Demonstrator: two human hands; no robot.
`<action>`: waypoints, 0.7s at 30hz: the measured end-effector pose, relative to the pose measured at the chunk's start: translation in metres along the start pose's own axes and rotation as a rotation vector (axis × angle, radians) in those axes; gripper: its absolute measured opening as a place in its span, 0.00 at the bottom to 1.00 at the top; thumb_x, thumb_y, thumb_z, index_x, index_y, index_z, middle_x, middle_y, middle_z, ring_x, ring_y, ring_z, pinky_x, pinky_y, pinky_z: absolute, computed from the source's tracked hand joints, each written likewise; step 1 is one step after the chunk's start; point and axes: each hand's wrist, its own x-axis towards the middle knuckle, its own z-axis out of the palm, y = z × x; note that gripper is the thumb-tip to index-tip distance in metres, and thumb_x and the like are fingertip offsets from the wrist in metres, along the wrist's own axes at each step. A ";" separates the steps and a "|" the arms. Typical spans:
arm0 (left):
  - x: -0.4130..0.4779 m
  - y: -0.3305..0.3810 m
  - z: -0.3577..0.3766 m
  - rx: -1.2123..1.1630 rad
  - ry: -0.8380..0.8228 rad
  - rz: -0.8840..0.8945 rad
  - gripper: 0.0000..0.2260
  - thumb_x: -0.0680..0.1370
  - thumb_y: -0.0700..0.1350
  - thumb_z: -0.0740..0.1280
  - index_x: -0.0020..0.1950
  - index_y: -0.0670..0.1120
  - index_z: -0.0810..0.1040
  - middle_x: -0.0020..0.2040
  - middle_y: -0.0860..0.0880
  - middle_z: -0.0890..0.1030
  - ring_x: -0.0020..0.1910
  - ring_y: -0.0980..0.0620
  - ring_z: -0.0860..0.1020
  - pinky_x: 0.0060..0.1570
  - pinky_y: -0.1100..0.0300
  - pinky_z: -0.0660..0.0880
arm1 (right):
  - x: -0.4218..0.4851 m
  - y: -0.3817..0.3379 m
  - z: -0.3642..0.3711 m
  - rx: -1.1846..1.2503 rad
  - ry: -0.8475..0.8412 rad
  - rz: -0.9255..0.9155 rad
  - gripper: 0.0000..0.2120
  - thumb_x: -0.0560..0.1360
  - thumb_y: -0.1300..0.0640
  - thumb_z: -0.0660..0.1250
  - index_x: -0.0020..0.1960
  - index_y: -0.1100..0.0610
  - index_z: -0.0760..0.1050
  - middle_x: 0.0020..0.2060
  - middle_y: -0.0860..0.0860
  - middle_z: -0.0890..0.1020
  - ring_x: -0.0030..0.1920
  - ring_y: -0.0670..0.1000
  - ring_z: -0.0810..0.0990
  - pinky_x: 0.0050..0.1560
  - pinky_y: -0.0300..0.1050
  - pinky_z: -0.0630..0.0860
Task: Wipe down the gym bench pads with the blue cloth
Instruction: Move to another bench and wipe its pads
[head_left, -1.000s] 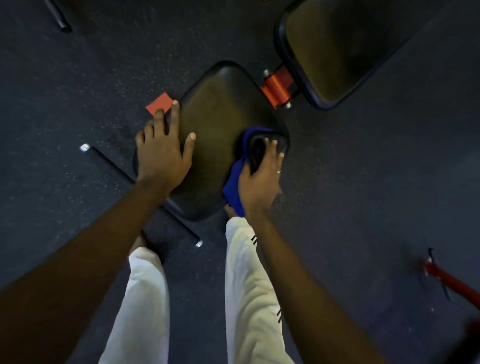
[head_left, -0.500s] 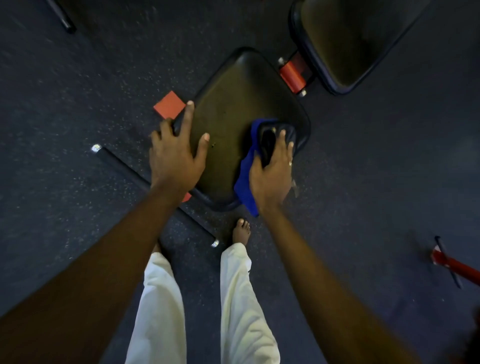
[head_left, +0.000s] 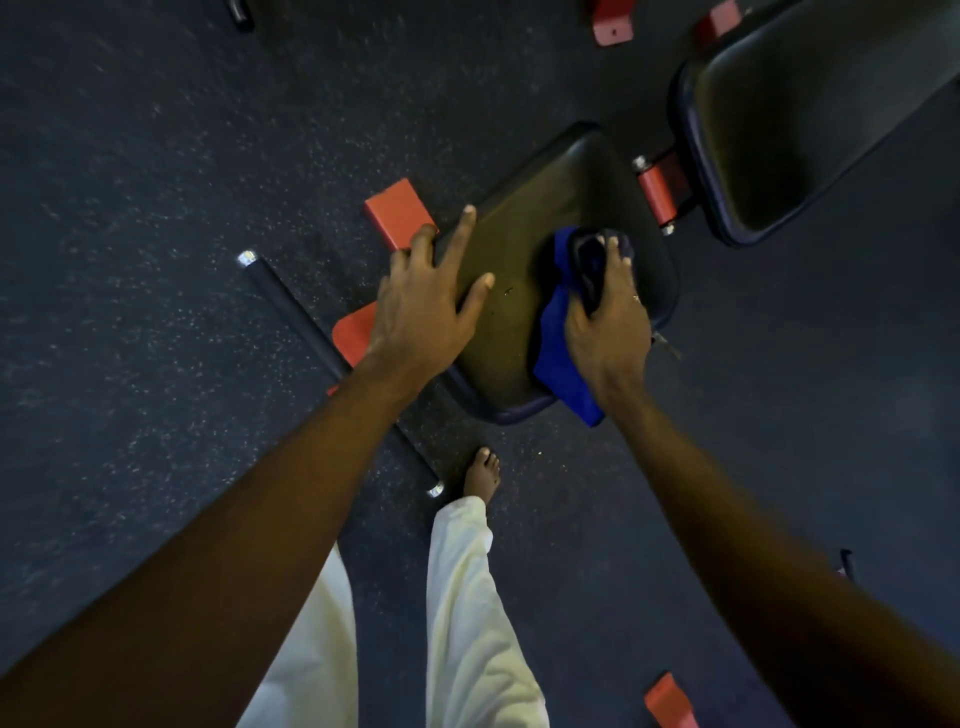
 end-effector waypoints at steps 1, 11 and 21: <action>0.000 -0.002 0.000 -0.001 0.001 0.002 0.32 0.84 0.62 0.56 0.84 0.55 0.49 0.77 0.37 0.64 0.66 0.35 0.70 0.60 0.39 0.74 | 0.008 0.003 -0.004 -0.012 -0.035 -0.021 0.34 0.76 0.50 0.61 0.81 0.50 0.59 0.79 0.52 0.65 0.76 0.60 0.68 0.72 0.60 0.70; -0.001 -0.009 -0.001 -0.074 -0.006 0.026 0.34 0.84 0.60 0.59 0.84 0.47 0.52 0.76 0.37 0.65 0.67 0.35 0.70 0.64 0.41 0.71 | 0.082 -0.062 0.002 -0.054 -0.049 0.001 0.34 0.75 0.48 0.62 0.80 0.53 0.62 0.76 0.53 0.70 0.75 0.58 0.70 0.72 0.58 0.71; -0.011 -0.032 -0.013 -0.076 -0.102 0.101 0.32 0.84 0.63 0.53 0.84 0.53 0.47 0.83 0.44 0.55 0.76 0.38 0.65 0.68 0.37 0.69 | 0.126 -0.077 0.007 0.013 -0.016 0.096 0.33 0.73 0.39 0.59 0.75 0.51 0.69 0.72 0.52 0.74 0.70 0.57 0.75 0.68 0.62 0.74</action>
